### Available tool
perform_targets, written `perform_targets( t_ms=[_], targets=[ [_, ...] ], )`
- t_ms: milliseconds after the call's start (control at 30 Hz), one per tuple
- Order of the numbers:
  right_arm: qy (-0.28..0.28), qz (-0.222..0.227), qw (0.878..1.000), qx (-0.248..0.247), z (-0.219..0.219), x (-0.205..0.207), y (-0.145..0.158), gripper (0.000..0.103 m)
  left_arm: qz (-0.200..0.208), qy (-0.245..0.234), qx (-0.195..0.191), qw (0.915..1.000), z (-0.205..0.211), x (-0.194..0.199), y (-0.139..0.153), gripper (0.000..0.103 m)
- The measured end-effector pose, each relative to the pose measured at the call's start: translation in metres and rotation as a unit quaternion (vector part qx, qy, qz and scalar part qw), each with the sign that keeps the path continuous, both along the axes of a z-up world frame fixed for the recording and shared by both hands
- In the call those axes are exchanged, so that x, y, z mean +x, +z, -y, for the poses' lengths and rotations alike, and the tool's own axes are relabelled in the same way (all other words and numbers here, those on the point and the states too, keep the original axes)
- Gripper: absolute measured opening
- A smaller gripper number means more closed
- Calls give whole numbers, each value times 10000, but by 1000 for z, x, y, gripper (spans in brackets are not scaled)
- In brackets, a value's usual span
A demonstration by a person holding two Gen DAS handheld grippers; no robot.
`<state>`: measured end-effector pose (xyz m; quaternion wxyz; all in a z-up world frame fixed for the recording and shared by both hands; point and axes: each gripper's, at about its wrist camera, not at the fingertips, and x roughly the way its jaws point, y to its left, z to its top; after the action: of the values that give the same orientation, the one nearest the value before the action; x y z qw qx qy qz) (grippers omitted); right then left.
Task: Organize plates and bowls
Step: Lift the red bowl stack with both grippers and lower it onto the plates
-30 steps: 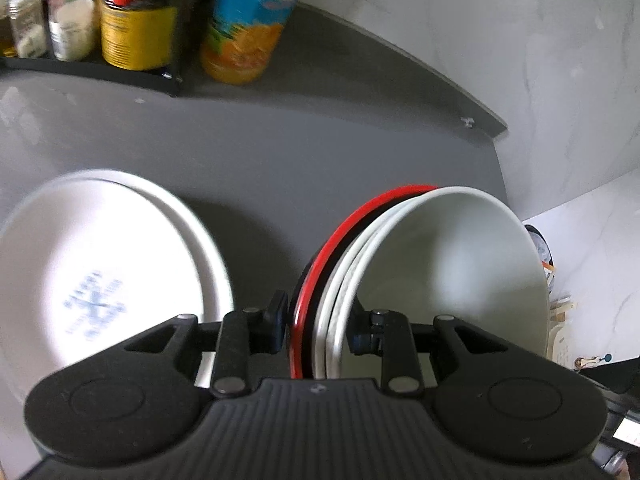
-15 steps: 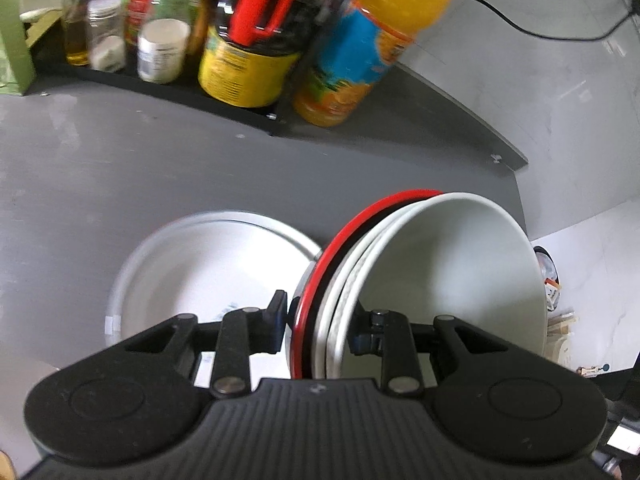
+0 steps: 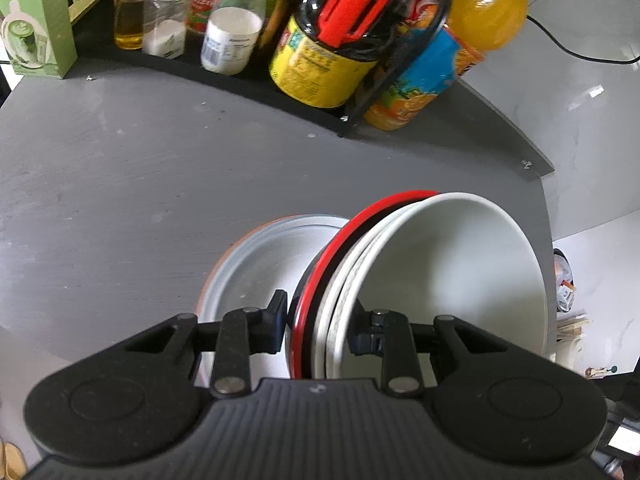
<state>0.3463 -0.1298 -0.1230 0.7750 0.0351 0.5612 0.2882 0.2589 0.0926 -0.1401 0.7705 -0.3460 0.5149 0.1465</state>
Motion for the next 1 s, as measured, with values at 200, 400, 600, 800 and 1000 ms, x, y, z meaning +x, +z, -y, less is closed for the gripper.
perform_targets(
  t_ms=[200, 400, 600, 800, 1000],
  targets=[
    [-52, -98, 9999, -88, -15, -8, -10, 26, -99, -30, -68, 9999, -13, -6, -10, 28],
    [-135, -171, 9996, -171, -23, -15, -19, 26, -195, -94, -166, 9996, -23, -7, -20, 28],
    [-312, -219, 9989, -259, -26, -18, -27, 27, -249, -195, -255, 9992, -27, -5, -29, 27],
    [-609, -158, 9979, -157, -23, -21, -34, 27, -88, -318, -328, 9989, -33, -3, -29, 28],
    [-815, 100, 9966, 43, -15, -28, -24, 31, 104, -564, -371, 9977, -39, -2, -24, 39]
  ],
)
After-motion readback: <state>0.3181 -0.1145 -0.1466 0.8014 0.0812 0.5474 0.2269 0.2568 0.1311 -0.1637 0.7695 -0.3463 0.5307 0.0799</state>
